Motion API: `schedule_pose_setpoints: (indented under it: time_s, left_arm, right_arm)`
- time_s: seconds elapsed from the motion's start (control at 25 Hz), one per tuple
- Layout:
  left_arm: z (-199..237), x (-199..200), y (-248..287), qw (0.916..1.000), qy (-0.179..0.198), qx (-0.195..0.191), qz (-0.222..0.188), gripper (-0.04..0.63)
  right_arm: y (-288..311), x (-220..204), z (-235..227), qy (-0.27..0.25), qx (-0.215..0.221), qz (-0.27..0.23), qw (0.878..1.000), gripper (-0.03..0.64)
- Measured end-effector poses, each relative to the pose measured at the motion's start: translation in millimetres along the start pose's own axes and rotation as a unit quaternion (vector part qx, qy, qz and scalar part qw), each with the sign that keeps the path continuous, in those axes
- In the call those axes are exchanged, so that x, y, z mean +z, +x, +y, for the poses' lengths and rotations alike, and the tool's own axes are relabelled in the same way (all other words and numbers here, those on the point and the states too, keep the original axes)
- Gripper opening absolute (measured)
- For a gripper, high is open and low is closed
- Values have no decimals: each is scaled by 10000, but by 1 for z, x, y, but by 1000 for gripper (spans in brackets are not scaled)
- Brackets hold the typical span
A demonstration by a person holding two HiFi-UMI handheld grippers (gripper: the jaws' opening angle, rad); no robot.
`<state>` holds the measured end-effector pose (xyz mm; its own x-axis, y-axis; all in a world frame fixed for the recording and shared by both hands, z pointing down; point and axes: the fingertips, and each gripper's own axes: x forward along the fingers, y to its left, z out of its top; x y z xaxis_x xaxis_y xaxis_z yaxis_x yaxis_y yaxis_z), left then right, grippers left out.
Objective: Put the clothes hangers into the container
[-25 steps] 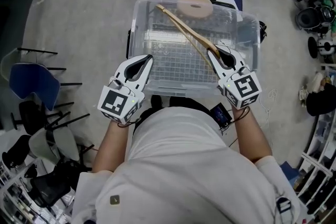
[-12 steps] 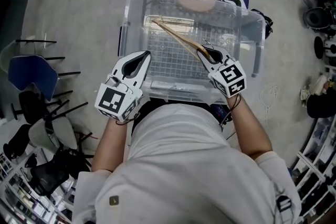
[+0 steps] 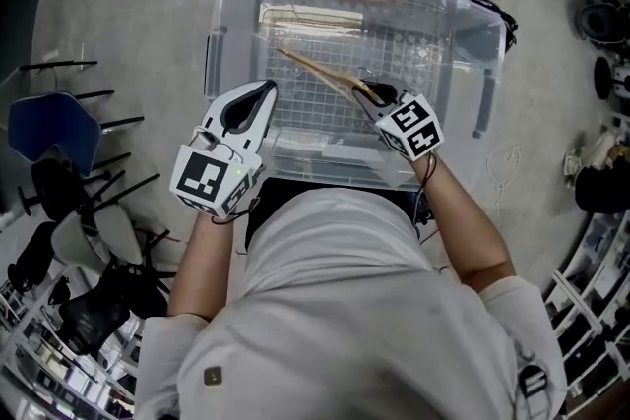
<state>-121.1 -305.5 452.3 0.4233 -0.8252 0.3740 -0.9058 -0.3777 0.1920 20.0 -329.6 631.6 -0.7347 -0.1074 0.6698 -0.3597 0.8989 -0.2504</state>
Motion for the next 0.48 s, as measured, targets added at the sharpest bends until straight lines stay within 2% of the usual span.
schedule_pose_setpoints:
  time_s: [0.2,0.48]
  left_arm:
    - [2,-8,14,10000,8,8,65,17]
    - [2,-21,24,9999,-66,-35,152,17]
  right_arm:
    - [29,-27,3,-78,260,310,9991,67]
    - [64,-58,6,72,626,572,9964,67]
